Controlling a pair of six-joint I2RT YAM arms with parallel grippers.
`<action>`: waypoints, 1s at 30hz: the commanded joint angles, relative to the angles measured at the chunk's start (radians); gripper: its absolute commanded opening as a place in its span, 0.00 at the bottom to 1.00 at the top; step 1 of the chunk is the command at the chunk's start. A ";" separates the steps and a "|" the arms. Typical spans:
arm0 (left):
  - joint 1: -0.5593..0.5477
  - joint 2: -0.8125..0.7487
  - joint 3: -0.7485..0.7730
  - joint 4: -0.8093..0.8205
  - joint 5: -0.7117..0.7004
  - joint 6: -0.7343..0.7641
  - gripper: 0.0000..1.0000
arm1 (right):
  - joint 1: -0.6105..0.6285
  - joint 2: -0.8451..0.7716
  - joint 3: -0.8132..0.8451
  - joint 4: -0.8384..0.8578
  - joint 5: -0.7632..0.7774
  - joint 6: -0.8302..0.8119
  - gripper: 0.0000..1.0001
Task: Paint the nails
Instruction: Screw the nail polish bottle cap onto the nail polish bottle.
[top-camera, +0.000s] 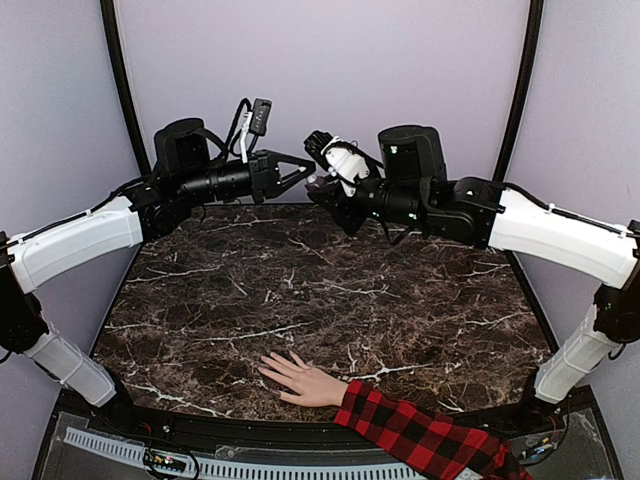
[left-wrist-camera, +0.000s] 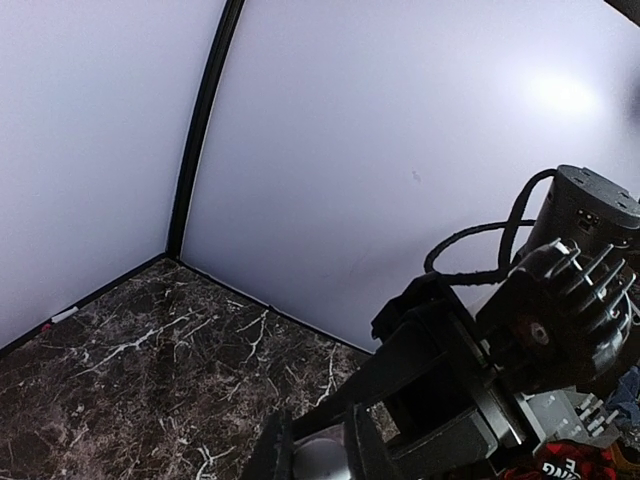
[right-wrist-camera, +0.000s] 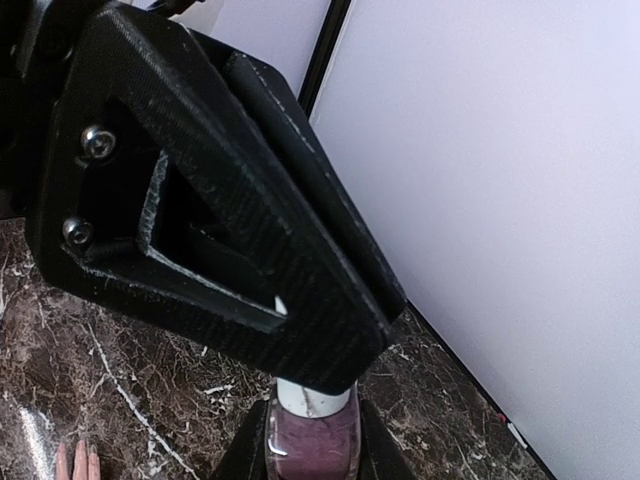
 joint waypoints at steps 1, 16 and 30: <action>-0.005 -0.037 -0.003 0.064 0.107 0.006 0.00 | -0.005 -0.055 -0.006 0.055 -0.205 0.001 0.00; -0.005 0.008 0.015 0.100 0.372 -0.004 0.00 | -0.087 -0.109 -0.041 0.105 -0.677 0.043 0.00; -0.006 -0.009 0.047 0.021 0.383 0.052 0.01 | -0.116 -0.115 -0.088 0.148 -0.765 0.055 0.00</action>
